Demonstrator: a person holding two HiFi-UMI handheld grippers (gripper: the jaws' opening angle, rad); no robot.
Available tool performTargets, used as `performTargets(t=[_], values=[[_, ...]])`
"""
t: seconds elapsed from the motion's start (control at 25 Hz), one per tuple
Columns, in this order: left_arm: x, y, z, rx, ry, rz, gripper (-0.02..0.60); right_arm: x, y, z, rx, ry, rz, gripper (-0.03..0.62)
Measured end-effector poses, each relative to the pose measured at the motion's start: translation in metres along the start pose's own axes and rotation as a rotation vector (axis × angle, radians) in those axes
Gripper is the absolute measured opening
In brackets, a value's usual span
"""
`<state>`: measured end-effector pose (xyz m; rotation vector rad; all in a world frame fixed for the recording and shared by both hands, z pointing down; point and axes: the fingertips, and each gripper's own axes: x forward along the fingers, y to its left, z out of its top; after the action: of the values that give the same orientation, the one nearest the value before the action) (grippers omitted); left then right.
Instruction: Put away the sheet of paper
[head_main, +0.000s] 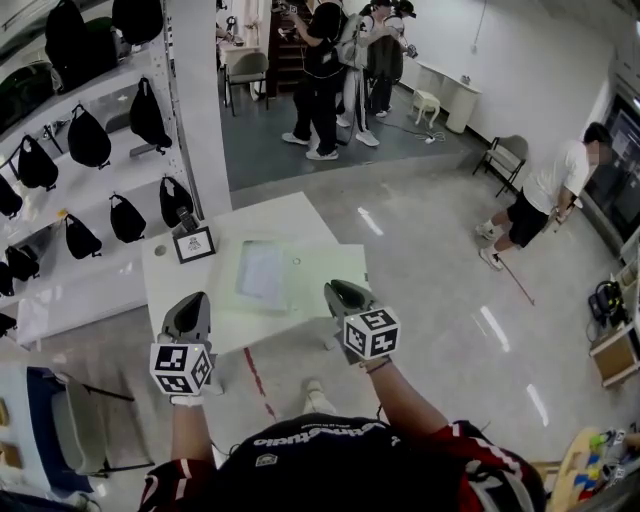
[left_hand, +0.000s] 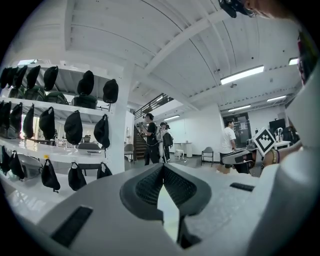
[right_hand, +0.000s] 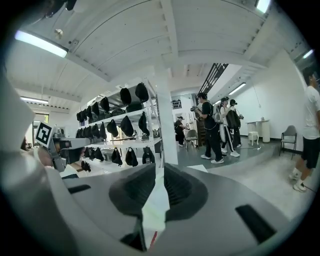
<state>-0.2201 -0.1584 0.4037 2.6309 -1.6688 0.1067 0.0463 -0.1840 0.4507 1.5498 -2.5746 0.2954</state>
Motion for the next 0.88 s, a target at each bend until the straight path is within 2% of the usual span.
performTargets(t=[0.24, 0.44, 0.88], values=[[-0.001, -0.011, -0.002, -0.033, -0.014, -0.010, 0.005, -0.018, -0.007, 0.019, 0.006, -0.063, -0.037, 0.023], [-0.003, -0.019, 0.000, -0.114, -0.045, -0.030, 0.005, -0.031, -0.013, 0.027, 0.010, -0.101, -0.078, 0.003], [-0.004, -0.026, 0.003, -0.101, -0.059, -0.028, 0.005, -0.036, -0.004, 0.028, -0.037, -0.091, -0.071, 0.003]])
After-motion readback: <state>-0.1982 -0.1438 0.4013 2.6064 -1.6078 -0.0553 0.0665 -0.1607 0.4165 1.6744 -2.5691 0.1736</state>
